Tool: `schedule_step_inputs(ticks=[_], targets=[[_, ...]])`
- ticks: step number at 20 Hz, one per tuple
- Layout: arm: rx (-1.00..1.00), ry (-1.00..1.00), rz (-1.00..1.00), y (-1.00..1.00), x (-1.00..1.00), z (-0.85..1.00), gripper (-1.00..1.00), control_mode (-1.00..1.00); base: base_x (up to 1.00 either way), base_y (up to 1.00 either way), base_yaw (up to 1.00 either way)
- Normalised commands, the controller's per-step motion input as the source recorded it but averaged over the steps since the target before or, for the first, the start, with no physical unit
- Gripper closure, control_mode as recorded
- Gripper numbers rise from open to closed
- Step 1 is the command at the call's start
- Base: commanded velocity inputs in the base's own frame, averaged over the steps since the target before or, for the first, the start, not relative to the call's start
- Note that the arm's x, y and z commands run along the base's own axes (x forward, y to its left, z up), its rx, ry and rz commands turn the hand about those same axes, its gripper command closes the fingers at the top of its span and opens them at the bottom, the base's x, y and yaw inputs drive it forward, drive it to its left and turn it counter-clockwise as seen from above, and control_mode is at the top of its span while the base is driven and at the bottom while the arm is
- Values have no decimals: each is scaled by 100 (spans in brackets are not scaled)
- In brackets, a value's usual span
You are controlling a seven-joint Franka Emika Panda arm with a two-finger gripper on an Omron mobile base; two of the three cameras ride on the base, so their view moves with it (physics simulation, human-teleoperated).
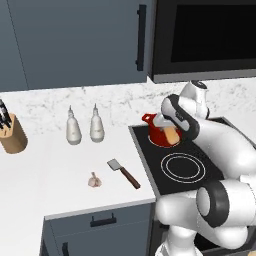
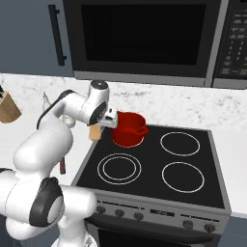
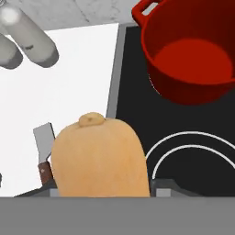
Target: Put the garlic and squash in the pot. Retrieve the spatula and lightly stir the vegetables in the pot.
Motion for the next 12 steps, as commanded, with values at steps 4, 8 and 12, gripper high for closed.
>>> schedule_step_inputs(ticks=[4, 8, 12], targets=[[37, -9, 1, -67, 27, 18, 100, -100, 0, 0, 0], [36, 0, 0, -53, 58, 15, 100, -100, 0, 0, 0], [31, 0, 0, -34, 74, 5, 100, -100, 0, 0, 0]])
